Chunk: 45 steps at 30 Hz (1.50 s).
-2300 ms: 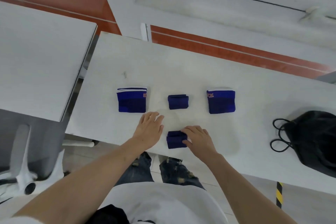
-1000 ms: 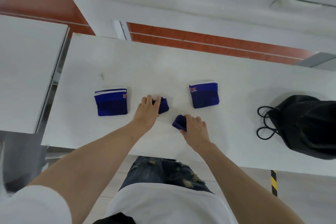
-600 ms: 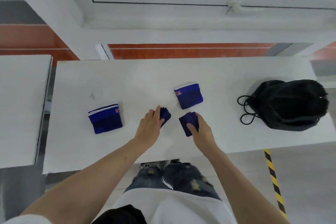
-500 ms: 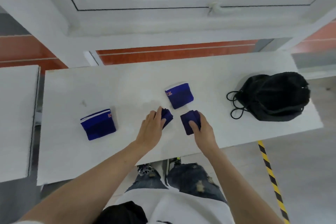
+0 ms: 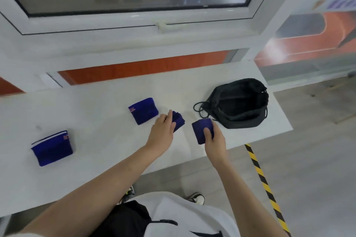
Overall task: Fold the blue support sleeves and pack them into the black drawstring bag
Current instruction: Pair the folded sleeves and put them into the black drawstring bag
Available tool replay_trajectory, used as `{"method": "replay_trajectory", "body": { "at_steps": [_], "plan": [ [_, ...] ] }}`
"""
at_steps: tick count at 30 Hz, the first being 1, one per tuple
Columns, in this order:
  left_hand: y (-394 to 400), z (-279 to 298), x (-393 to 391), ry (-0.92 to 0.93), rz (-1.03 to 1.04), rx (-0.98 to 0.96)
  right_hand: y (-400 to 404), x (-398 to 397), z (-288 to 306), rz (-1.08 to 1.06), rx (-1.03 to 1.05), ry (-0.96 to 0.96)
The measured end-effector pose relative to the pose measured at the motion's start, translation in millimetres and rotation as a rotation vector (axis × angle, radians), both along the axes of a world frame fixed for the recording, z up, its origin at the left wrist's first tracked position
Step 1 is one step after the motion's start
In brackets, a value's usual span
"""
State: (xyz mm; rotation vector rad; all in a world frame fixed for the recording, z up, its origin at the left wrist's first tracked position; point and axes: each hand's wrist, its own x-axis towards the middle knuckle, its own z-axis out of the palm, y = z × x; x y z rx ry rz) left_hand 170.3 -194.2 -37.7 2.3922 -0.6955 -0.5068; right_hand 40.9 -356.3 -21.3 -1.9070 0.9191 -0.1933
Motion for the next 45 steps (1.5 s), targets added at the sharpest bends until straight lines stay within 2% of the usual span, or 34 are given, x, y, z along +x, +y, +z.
{"method": "replay_trajectory", "body": {
  "at_steps": [8, 15, 19, 25, 31, 41, 45],
  "plan": [
    [-111.8, 13.4, -65.2, 0.089, 0.016, -0.075, -115.0, -54.6, 12.9, 0.031, 0.000, -0.011],
    [-178.4, 24.8, -48.3, 0.154, 0.157, -0.242, -195.9, -50.9, 19.0, 0.040, -0.007, -0.042],
    [-223.4, 29.4, -30.2, 0.136, 0.165, -0.287, -241.0, -27.4, 22.5, 0.055, -0.051, -0.042],
    [-286.5, 9.7, -0.2, 0.114, 0.063, -0.212, -298.5, -1.3, 22.9, 0.070, -0.138, 0.047],
    [-318.3, -8.7, 17.8, 0.239, 0.088, -0.128, -334.7, 26.7, 7.4, 0.025, -0.037, 0.089],
    [-354.1, -43.9, 15.5, 0.291, 0.149, 0.054, -384.4, 61.9, -29.9, 0.269, -0.066, 0.211],
    [-363.3, -59.1, 9.9, 0.256, 0.102, 0.163, -396.9, 71.5, -46.8, 0.425, -0.084, 0.246]
  ]
}}
